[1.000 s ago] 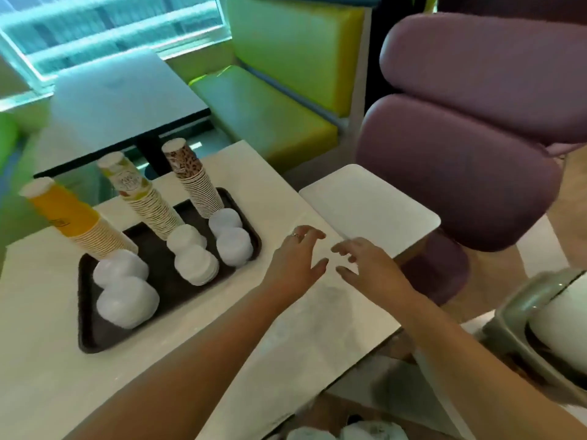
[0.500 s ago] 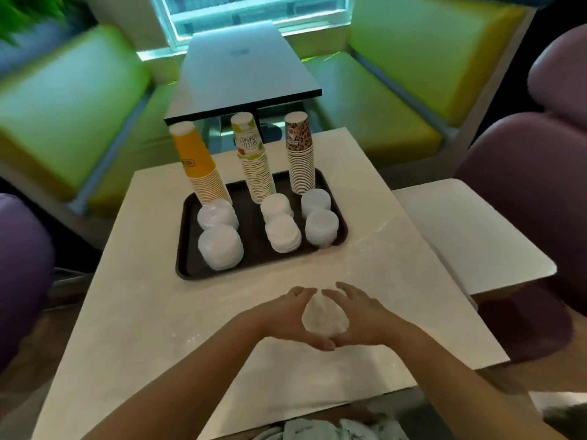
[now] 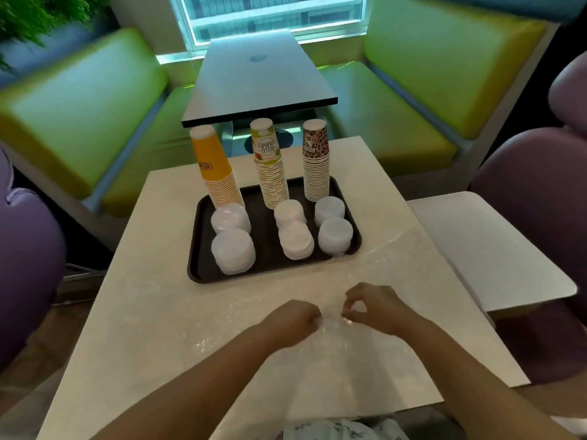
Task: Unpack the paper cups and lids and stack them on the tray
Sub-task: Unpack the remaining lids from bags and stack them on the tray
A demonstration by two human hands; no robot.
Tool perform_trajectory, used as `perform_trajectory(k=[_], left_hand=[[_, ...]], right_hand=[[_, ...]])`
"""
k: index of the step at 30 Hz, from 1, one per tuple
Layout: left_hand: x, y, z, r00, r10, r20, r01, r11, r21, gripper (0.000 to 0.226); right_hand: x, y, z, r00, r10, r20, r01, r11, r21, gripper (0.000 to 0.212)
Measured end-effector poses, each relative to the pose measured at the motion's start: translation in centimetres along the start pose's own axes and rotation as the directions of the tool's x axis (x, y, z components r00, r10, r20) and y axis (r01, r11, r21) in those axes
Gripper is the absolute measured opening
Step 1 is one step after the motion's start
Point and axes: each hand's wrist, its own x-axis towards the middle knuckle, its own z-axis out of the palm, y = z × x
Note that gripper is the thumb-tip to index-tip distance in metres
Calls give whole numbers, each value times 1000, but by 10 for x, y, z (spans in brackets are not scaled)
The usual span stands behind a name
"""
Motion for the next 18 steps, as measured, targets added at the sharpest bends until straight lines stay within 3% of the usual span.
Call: perform_trajectory(k=[2,4,6,9,11,14,16,18], left_hand=[[3,-1,-15,999,-35,20,39,942,-333,24],[5,-1,-31,999,-47,22,50,798,-601,22],[5,0,-45,998,-54,10,46,707,-706,22],[6,1,-60,999,-41,19,39,544,-838,25],[7,2,-65,999,-46,10,27,396,-918,28],[10,12,-67,1000,-28,-12,-5,217,-976,33],[11,21,-67,1000,5,-14,-14,88,-996,32],[13,27,-68,999,23,-25,-25,-1,-1000,31]], right_hand=[[2,1,-12,978,18,-206,-4,998,68,23],[3,1,-23,874,83,-478,14,981,195,29],[1,-1,-34,727,187,-661,54,944,327,41],[-7,-6,-46,590,317,-743,150,861,487,62],[-11,-14,-52,646,411,-643,169,744,646,83],[-11,-29,-51,826,440,-352,82,525,847,109],[-10,-36,-45,916,350,-195,43,397,917,109],[-10,-41,-41,969,231,-92,28,265,964,90]])
